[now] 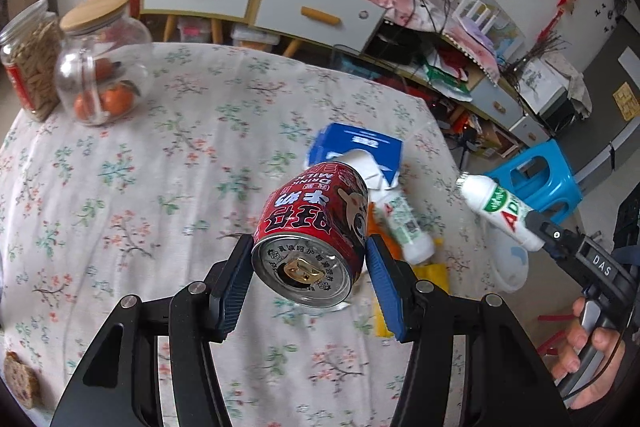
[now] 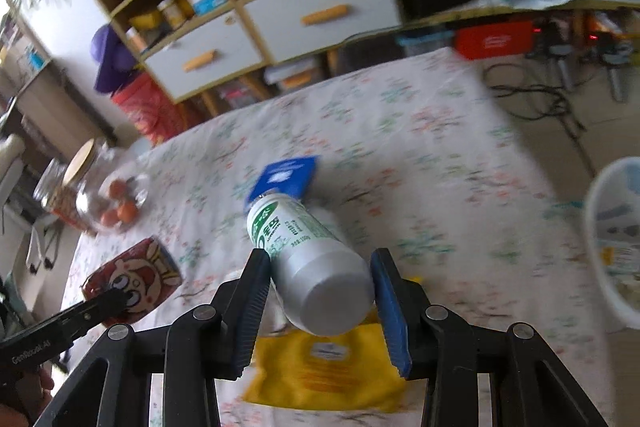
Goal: Collect trash
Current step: 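Carry the red can and white bottle to the white wastebasket and release both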
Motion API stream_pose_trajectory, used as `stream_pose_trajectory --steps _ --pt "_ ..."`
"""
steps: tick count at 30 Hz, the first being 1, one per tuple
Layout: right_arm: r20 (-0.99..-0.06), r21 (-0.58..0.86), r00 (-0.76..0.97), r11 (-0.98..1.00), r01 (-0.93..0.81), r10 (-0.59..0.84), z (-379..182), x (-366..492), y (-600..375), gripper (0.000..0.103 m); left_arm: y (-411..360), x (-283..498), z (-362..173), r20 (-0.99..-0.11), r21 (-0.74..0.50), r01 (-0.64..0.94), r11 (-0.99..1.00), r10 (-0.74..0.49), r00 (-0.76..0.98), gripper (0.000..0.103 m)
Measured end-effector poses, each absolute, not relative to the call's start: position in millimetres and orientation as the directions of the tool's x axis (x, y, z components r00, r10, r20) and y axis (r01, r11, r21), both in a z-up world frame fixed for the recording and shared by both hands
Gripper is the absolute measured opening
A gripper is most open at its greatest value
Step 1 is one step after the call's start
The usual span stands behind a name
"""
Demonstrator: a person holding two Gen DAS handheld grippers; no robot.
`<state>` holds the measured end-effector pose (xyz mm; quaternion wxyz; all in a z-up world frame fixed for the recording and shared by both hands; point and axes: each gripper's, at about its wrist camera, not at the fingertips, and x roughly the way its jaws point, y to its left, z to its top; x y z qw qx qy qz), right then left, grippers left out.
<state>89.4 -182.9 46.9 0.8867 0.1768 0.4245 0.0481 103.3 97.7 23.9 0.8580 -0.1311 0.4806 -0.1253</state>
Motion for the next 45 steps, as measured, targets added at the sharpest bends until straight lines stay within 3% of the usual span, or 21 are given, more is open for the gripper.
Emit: stream_pose_trajectory --steps 16,26,31,45 --pt "-0.771 0.341 0.637 0.845 0.413 0.001 51.2 30.5 -358.3 0.046 16.2 107.0 21.4 -0.781 -0.362 0.188 0.913 -0.407 0.473 0.059" --pt "-0.787 0.334 0.615 0.809 0.484 -0.043 35.8 3.7 -415.4 0.047 -49.8 98.5 24.7 -0.768 -0.369 0.292 0.883 -0.466 0.438 0.059" --pt "-0.807 0.360 0.590 0.790 0.496 -0.002 24.4 -0.9 -427.5 0.057 -87.1 96.1 22.6 -0.773 -0.360 0.343 0.868 -0.483 0.411 0.059" --pt "-0.832 0.302 0.549 0.762 0.573 -0.083 29.4 -34.2 -459.8 0.072 -207.0 110.9 -3.5 -0.798 -0.378 0.438 0.815 -0.527 0.291 0.059"
